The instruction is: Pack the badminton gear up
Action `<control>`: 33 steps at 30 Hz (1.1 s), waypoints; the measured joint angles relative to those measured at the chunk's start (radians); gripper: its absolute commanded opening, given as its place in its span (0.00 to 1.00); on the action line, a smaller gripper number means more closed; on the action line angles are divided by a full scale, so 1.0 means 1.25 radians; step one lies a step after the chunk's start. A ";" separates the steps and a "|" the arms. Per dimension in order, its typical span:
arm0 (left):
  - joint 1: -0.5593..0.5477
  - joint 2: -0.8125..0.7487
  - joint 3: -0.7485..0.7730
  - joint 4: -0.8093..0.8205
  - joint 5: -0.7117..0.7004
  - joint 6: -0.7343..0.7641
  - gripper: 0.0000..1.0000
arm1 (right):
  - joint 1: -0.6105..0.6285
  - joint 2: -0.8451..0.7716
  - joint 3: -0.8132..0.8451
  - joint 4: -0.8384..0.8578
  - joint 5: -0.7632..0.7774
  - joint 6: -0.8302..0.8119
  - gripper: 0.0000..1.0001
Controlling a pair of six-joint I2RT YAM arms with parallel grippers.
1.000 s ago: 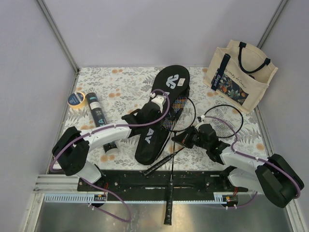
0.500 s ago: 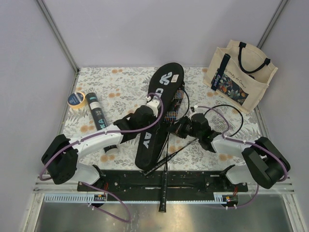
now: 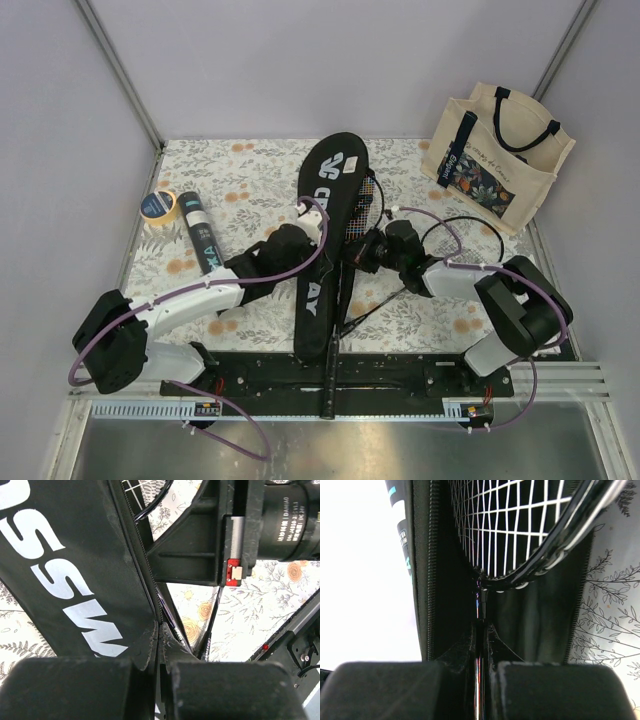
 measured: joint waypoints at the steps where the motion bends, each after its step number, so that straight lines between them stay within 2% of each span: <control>1: 0.000 -0.002 0.000 0.001 0.002 0.002 0.00 | -0.004 0.010 0.002 0.008 -0.016 -0.002 0.00; 18: 0.000 -0.004 0.017 -0.058 0.017 0.083 0.00 | -0.019 0.048 0.043 -0.011 -0.159 -0.075 0.00; 27: 0.005 0.035 0.068 -0.071 0.017 0.139 0.00 | -0.018 -0.043 -0.110 0.038 -0.231 -0.075 0.00; 33: 0.005 0.055 0.087 -0.073 0.078 0.148 0.00 | -0.019 -0.044 -0.113 0.053 -0.227 -0.069 0.00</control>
